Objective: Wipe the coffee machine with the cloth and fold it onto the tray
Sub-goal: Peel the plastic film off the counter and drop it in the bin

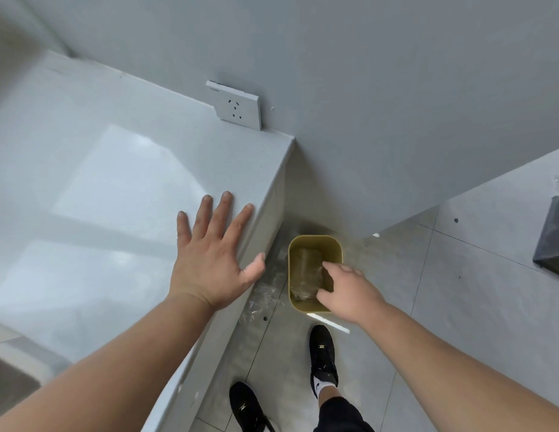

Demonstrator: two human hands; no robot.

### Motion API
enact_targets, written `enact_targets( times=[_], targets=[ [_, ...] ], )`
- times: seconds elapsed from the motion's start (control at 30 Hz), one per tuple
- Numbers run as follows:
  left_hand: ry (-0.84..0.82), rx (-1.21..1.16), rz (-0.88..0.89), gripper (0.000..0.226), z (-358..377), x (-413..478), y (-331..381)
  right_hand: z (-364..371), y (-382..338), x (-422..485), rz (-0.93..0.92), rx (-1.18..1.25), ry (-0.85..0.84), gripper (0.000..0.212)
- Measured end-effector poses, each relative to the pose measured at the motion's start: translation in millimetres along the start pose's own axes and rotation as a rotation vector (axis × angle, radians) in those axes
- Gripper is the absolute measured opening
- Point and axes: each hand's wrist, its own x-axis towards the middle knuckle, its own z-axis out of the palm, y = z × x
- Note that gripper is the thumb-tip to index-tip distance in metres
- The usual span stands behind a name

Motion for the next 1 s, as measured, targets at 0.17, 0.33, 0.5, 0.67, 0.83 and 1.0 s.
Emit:
enact_targets(
  times=[0.17, 0.33, 0.5, 0.67, 0.83, 1.0],
  targets=[
    [-0.152, -0.055, -0.070, 0.094, -24.5, 4.8, 7.1, -43.0, -7.7, -50.7, -0.100, -0.029, 0.096, 0.075],
    [-0.233, -0.150, -0.092, 0.098, -73.5, 11.0, 17.1, -94.9, -26.9, -80.7, -0.219, -0.045, 0.243, 0.077],
    [-0.138, -0.164, -0.064, 0.099, -136.3, 10.7, 31.7, -147.1, -55.3, -103.8, -0.329, -0.040, 0.354, 0.080],
    [-0.052, -0.232, -0.080, 0.096, -200.9, 4.2, 40.0, -193.6, -83.5, -130.6, -0.422, -0.041, 0.441, 0.078],
    [0.039, -0.271, -0.109, 0.095, -253.0, -8.6, 39.7, -228.3, -109.1, -163.6, -0.503, -0.071, 0.494, 0.075],
    [0.140, -0.261, -0.097, 0.094, -298.0, -25.3, 32.2, -253.2, -134.7, -197.0, -0.580, -0.072, 0.568, 0.075]
  ],
)
